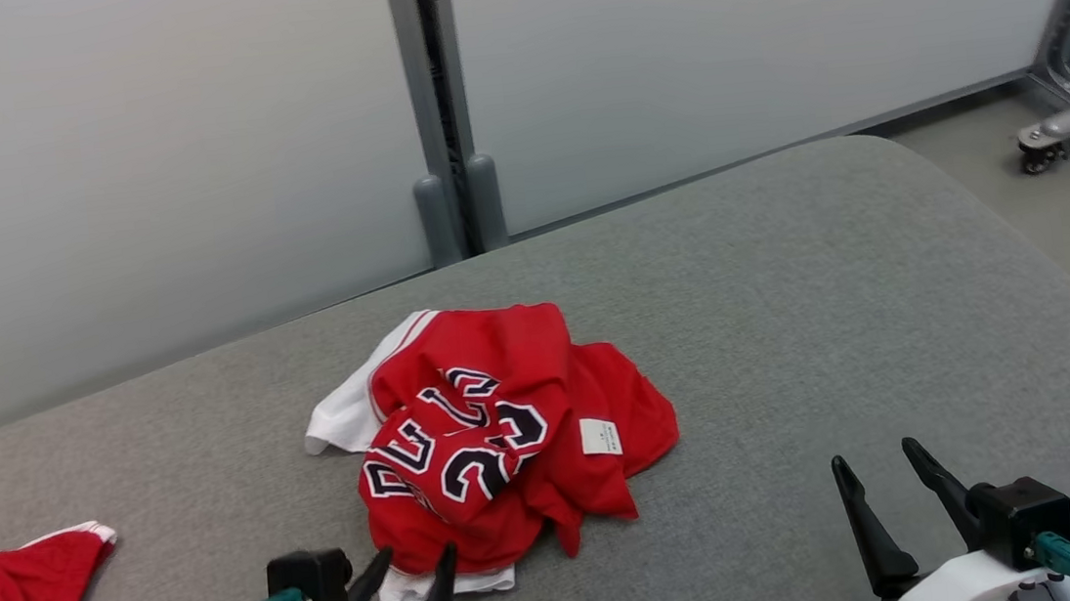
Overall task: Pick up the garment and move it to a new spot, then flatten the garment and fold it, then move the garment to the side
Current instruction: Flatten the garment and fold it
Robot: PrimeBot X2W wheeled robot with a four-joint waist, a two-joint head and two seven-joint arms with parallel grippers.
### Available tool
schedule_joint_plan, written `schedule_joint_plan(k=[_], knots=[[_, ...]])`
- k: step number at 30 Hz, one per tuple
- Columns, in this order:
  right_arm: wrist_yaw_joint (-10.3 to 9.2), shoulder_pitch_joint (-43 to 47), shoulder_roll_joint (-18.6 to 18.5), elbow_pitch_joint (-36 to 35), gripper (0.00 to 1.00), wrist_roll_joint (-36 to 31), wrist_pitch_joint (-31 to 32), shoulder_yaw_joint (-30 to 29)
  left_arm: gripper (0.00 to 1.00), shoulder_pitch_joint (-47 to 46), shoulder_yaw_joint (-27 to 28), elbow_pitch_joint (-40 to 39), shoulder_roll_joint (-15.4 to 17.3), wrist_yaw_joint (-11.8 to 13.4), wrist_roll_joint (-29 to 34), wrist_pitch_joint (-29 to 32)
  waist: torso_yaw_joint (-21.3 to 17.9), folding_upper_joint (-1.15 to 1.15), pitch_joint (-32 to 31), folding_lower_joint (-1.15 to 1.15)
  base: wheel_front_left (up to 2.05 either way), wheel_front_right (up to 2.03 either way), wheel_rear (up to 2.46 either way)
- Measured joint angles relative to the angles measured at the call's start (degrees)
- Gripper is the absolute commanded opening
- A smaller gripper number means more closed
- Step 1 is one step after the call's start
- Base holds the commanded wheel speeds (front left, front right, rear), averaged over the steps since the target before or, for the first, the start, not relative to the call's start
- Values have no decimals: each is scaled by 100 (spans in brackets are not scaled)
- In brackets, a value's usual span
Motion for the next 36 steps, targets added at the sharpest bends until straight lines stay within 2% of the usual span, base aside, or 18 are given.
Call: schedule_joint_plan(k=[4,7,9,10,11,12,15,19,21,25,28,31,36], knots=[[0,-15,0,-4,100,-11,1,0,100,-398,13,323,-53,404,67,-87,-408,0,95,0,0,0,0],[0,-34,1,-11,100,-25,1,3,100,-603,-136,522,-107,457,130,-34,-660,0,153,0,0,0,0],[0,-44,-2,-8,100,-27,0,2,100,-762,-156,633,-122,622,203,-57,-784,0,185,0,0,0,0],[0,-44,-3,-5,100,-27,0,4,96,-834,-144,681,-121,715,233,-107,-826,0,198,0,0,0,0],[0,-46,-2,-3,100,-27,0,11,26,-893,-119,726,-120,790,241,-167,-858,0,209,0,0,0,0],[0,-46,-1,-1,100,-26,-3,16,0,-940,-103,769,-119,838,241,-205,-875,0,217,0,0,0,0],[0,-47,-1,2,100,-4,-7,34,0,-1083,-143,839,-127,832,214,-343,-849,0,200,0,0,0,0],[0,-47,1,41,100,9,-8,59,0,-1436,-318,762,-141,531,-10,-571,-721,0,167,0,0,0,0],[0,-48,1,51,100,10,-8,79,0,-1752,-554,617,-143,356,-120,-666,-635,0,144,0,0,0,0],[0,-81,2,78,100,33,-15,103,0,-2626,-1281,-100,-146,137,-917,-932,-472,0,97,0,0,0,0],[0,-101,2,104,100,66,-16,138,0,-3250,-1793,-653,-164,241,-1389,-1280,-382,0,57,0,0,0,0],[0,-107,2,131,100,100,-33,166,0,-3793,-1978,-984,-166,536,-1696,-1589,-326,0,30,0,0,0,0],[0,-92,2,154,100,131,-81,134,0,-3763,-2000,-573,-137,1077,-1763,-1546,-177,0,8,0,0,0,0]])
